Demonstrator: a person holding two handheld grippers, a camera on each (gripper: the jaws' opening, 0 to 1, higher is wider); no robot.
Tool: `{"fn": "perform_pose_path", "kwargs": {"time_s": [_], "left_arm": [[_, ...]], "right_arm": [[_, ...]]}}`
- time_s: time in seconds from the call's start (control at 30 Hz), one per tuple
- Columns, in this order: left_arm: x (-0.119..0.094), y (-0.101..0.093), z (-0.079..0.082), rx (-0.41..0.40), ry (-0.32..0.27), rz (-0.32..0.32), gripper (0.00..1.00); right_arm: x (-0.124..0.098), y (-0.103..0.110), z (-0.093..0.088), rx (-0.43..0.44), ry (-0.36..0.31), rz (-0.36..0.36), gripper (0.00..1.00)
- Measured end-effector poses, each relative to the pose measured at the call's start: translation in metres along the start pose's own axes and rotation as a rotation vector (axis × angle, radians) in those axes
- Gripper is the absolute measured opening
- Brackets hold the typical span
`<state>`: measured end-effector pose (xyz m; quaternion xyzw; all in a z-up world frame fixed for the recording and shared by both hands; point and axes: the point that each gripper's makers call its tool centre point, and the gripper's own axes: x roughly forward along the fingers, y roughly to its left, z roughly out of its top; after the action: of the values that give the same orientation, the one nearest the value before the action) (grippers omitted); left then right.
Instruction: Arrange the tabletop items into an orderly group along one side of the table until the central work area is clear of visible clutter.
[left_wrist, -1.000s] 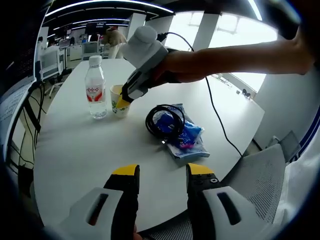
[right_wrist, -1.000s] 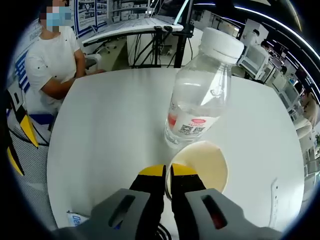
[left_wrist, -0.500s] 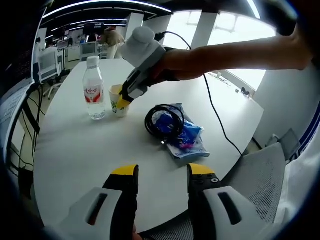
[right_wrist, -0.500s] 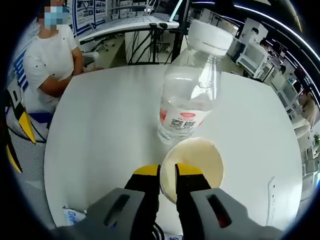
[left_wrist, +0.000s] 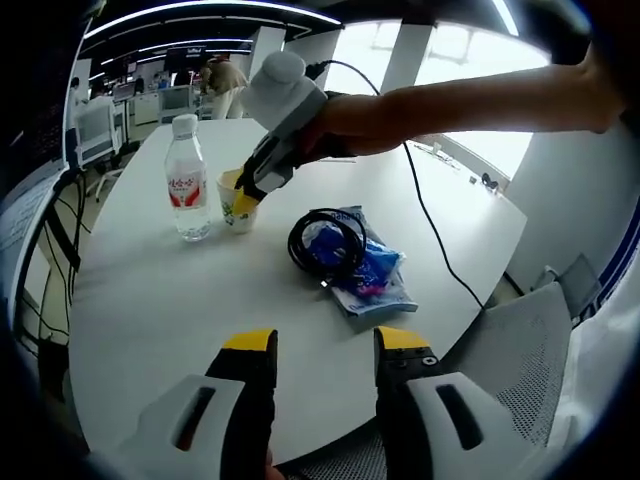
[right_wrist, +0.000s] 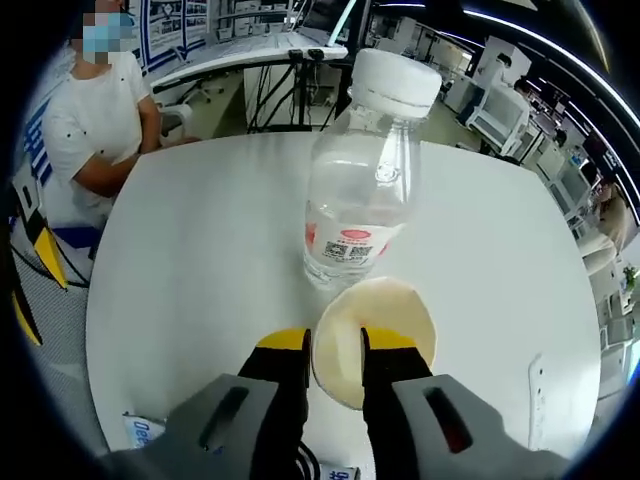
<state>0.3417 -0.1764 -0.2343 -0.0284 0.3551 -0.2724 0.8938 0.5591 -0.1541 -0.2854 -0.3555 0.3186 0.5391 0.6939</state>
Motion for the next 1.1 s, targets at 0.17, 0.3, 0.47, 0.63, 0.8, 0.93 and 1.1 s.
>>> {"fn": "perform_pose_path", "kwargs": {"time_s": [0.17, 0.3, 0.47, 0.63, 0.8, 0.93, 1.1], "left_arm": [[0.001, -0.001, 0.004, 0.009, -0.004, -0.006, 0.38], [0.001, -0.002, 0.006, 0.028, -0.003, -0.01, 0.38], [-0.001, 0.001, 0.01, 0.026, -0.012, -0.005, 0.38], [-0.003, -0.001, 0.013, 0.042, -0.015, -0.001, 0.38], [-0.003, -0.004, 0.014, 0.041, -0.022, -0.002, 0.38], [-0.005, -0.004, 0.014, 0.031, -0.033, 0.001, 0.38], [-0.009, -0.005, 0.012, 0.025, -0.039, 0.004, 0.38]], "right_arm": [[-0.006, 0.001, 0.002, -0.003, -0.008, -0.001, 0.19], [-0.012, 0.004, 0.003, -0.003, -0.013, 0.003, 0.2], [-0.022, 0.004, 0.006, -0.001, -0.026, -0.008, 0.22], [-0.033, 0.005, 0.009, 0.014, -0.048, -0.017, 0.22], [-0.04, 0.01, 0.007, 0.011, -0.056, -0.018, 0.25], [-0.048, 0.016, 0.009, 0.029, -0.089, -0.017, 0.26], [-0.06, 0.02, 0.01, 0.078, -0.128, -0.028, 0.26]]}}
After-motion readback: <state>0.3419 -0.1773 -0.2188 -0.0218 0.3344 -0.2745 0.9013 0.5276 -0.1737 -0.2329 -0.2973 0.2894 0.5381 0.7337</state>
